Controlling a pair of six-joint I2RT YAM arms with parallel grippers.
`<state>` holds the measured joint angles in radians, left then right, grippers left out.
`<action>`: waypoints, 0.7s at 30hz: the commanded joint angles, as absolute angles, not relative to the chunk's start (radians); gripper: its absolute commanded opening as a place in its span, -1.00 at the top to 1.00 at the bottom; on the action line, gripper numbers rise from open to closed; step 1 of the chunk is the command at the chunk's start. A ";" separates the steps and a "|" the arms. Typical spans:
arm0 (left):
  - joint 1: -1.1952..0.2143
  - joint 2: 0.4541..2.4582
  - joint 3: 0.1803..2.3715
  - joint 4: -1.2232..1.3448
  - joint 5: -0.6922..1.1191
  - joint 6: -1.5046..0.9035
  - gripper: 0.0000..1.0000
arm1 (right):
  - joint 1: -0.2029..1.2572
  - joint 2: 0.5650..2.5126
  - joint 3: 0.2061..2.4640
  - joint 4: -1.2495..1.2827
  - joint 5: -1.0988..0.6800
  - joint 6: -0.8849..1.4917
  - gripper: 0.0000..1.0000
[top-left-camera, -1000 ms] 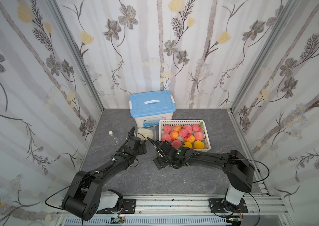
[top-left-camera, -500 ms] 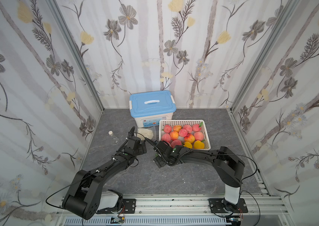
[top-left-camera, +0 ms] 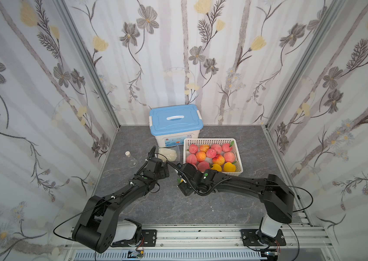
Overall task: Put the peaches into the basket
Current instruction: Pick up the peach from the center of the board.
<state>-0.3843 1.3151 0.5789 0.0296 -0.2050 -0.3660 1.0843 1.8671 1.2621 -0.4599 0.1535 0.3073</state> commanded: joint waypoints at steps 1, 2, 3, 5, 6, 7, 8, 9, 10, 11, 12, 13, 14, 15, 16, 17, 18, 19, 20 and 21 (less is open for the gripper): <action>-0.382 1.321 0.590 0.048 -0.200 -0.361 -0.87 | 1.077 1.777 1.248 -0.481 0.165 0.315 -0.27; -0.383 1.322 0.589 0.048 -0.201 -0.362 -0.87 | 1.060 1.743 1.242 -0.484 0.164 0.320 -0.27; -0.383 1.324 0.589 0.047 -0.198 -0.362 -0.87 | 1.040 1.719 1.238 -0.486 0.162 0.324 -0.27; -0.383 1.323 0.589 0.048 -0.195 -0.362 -0.87 | 0.988 1.681 1.235 -0.482 0.146 0.320 -0.26; -0.383 1.322 0.590 0.049 -0.193 -0.362 -0.87 | 0.956 1.673 1.235 -0.475 0.139 0.310 -0.26; -0.383 1.323 0.589 0.049 -0.192 -0.361 -0.87 | 0.928 1.669 1.238 -0.471 0.139 0.297 -0.25; -0.383 1.322 0.589 0.050 -0.190 -0.360 -0.87 | 0.894 1.670 1.248 -0.472 0.140 0.282 -0.25; -0.383 1.322 0.589 0.050 -0.189 -0.359 -0.87 | 0.863 1.673 1.259 -0.468 0.137 0.269 -0.24; -0.383 1.321 0.589 0.050 -0.186 -0.357 -0.87 | 0.817 1.678 1.266 -0.458 0.129 0.261 -0.24; -0.383 1.320 0.588 0.050 -0.185 -0.357 -0.87 | 0.778 1.690 1.276 -0.443 0.115 0.255 -0.24; -0.383 1.317 0.588 0.051 -0.183 -0.356 -0.87 | 0.742 1.710 1.293 -0.433 0.101 0.255 -0.24; -0.383 1.315 0.587 0.052 -0.181 -0.355 -0.87 | 0.711 1.733 1.312 -0.428 0.089 0.255 -0.23; -0.383 1.313 0.586 0.052 -0.181 -0.353 -0.87 | 0.682 1.760 1.340 -0.423 0.077 0.253 -0.22; -0.383 1.310 0.585 0.054 -0.182 -0.353 -0.87 | 0.656 1.788 1.367 -0.415 0.070 0.252 -0.22; -0.383 1.309 0.583 0.053 -0.183 -0.351 -0.87 | 0.640 1.814 1.389 -0.408 0.066 0.251 -0.22; -0.383 1.307 0.583 0.054 -0.184 -0.350 -0.87 | 0.624 1.843 1.417 -0.400 0.066 0.250 -0.22; -0.383 1.307 0.583 0.055 -0.183 -0.350 -0.88 | 0.610 1.872 1.445 -0.394 0.066 0.250 -0.22; -0.383 1.307 0.583 0.056 -0.181 -0.348 -0.87 | 0.601 1.896 1.470 -0.391 0.067 0.247 -0.22; -0.383 1.307 0.583 0.056 -0.179 -0.347 -0.87 | 0.592 1.926 1.498 -0.391 0.074 0.242 -0.23; -0.383 1.307 0.583 0.057 -0.178 -0.348 -0.87 | 0.585 1.955 1.525 -0.388 0.081 0.237 -0.23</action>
<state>-0.3843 1.3113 0.5823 0.0299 -0.1791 -0.3618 0.5999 1.9079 1.4750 -0.4435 0.0826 0.2596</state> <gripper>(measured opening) 0.936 0.664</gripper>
